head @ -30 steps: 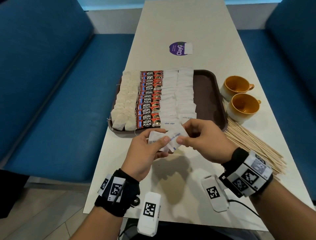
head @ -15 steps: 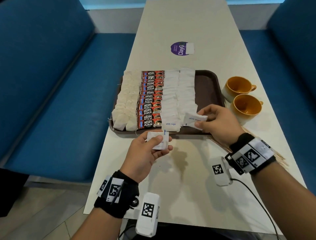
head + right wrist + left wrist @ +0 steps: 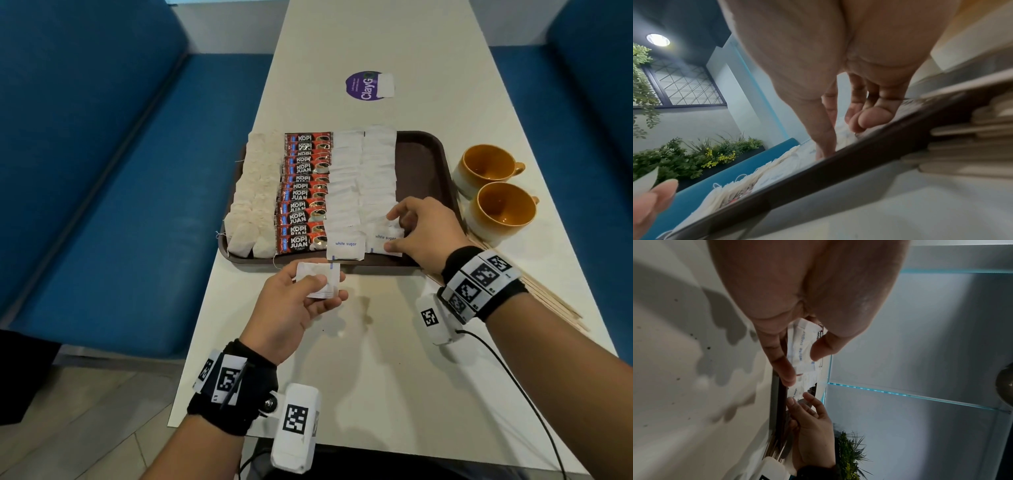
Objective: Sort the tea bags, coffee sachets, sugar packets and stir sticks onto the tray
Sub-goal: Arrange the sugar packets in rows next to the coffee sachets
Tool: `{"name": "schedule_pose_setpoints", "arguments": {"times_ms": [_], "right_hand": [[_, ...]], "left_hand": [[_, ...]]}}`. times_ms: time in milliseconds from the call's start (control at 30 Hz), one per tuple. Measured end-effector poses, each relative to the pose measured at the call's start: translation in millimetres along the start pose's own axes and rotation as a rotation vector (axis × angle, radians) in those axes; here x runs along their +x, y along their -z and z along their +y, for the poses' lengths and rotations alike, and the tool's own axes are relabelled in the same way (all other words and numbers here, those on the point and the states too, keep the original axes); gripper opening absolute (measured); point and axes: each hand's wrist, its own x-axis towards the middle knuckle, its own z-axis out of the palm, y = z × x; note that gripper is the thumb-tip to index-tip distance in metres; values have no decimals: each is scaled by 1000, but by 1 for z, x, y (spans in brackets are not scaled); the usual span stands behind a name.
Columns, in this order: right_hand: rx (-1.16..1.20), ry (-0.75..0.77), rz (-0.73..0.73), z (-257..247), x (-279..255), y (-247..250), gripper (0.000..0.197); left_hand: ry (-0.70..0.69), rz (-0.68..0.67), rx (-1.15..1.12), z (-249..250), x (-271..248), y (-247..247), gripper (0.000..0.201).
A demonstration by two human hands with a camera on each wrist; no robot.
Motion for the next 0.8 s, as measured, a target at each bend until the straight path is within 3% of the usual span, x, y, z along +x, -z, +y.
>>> {"name": "schedule_pose_setpoints", "arguments": {"times_ms": [167,333,433,567,700,800], "right_hand": [[-32,-3,2,-1,2,-1,42],[98,31,12,-4,-11,5,28],[269,100,-71,-13,-31,4,16],[468,148,-230,-24,-59,0,17],[553,117,-223,-18,-73,-1,7],[596,81,-243,-12,-77,-3,19]], "left_hand": [[5,3,-9,-2,2,-1,40],[-29,-1,12,-3,1,-3,34],[-59,6,9,-3,1,-7,28],[-92,36,66,-1,2,-11,25],[-153,65,81,-1,4,-14,22],[-197,60,32,-2,5,-18,28]]}}
